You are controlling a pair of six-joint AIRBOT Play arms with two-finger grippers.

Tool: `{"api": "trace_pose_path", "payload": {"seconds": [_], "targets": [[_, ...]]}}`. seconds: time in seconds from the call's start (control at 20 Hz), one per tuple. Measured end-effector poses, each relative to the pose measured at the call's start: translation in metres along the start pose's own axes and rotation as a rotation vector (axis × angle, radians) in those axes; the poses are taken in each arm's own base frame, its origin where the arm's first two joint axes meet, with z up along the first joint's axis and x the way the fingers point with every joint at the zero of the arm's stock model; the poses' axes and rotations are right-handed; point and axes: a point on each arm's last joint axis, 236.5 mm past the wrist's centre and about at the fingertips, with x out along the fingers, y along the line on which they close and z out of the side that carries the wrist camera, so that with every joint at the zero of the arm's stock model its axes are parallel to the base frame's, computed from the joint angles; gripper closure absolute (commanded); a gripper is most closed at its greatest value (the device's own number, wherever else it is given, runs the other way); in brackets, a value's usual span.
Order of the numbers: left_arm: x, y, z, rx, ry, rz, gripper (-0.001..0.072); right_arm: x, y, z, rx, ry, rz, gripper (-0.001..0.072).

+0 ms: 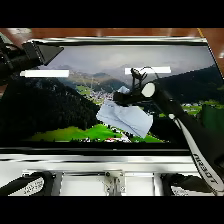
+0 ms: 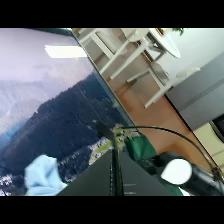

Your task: Fold the shirts.

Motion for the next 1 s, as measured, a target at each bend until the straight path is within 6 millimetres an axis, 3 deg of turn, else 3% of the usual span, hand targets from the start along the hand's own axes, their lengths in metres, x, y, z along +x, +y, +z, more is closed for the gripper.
{"api": "trace_pose_path", "payload": {"seconds": [0.05, 0.1, 0.2, 0.25, 0.3, 0.35, 0.45, 0.55, 0.65, 0.75, 0.9, 1.0], "targets": [[0.0, -0.002, -0.003, -0.001, 0.012, -0.009, 0.0665, 0.013, 0.006, 0.001, 0.03, -0.017, 0.024, 0.0587], [0.0, -0.004, -0.005, -0.002, 0.022, -0.017, 0.0666, 0.024, 0.01, 0.001, 0.055, -0.026, 0.043, 0.0489], [0.0, -0.006, -0.008, -0.002, 0.034, -0.026, 0.0665, 0.042, 0.016, -0.007, 0.092, -0.016, 0.064, 0.0491], [0.0, -0.007, -0.009, -0.002, 0.037, -0.028, 0.0666, 0.049, 0.017, -0.012, 0.103, -0.002, 0.068, 0.0414], [0.0, -0.007, -0.009, -0.003, 0.04, -0.03, 0.0665, 0.054, 0.018, -0.017, 0.112, 0.013, 0.071, 0.0183], [0.0, -0.008, -0.01, -0.003, 0.042, -0.032, 0.0666, 0.056, 0.017, -0.02, 0.119, 0.023, 0.071, 0.0117], [0.0, -0.008, -0.01, -0.003, 0.043, -0.032, 0.0666, 0.055, 0.013, -0.02, 0.125, 0.036, 0.07, 0.0117], [0.0, -0.008, -0.01, -0.003, 0.043, -0.032, 0.0665, 0.04, 0.002, -0.013, 0.107, 0.045, 0.059, 0.0117], [0.0, -0.007, -0.01, -0.003, 0.042, -0.031, 0.0665, 0.013, -0.025, -0.008, 0.048, 0.074, -0.007, 0.0118], [0.0, -0.007, -0.01, -0.003, 0.042, -0.031, 0.0665, -0.024, -0.076, -0.015, -0.011, 0.157, -0.156, 0.0116], [0.0, -0.007, -0.009, -0.003, 0.039, -0.029, 0.0666, -0.086, -0.161, -0.043, 0.028, 0.305, -0.378, 0.0115], [0.0, -0.007, -0.009, -0.003, 0.038, -0.028, 0.0665, -0.1, -0.185, -0.07, 0.119, 0.368, -0.361, 0.011]]}}
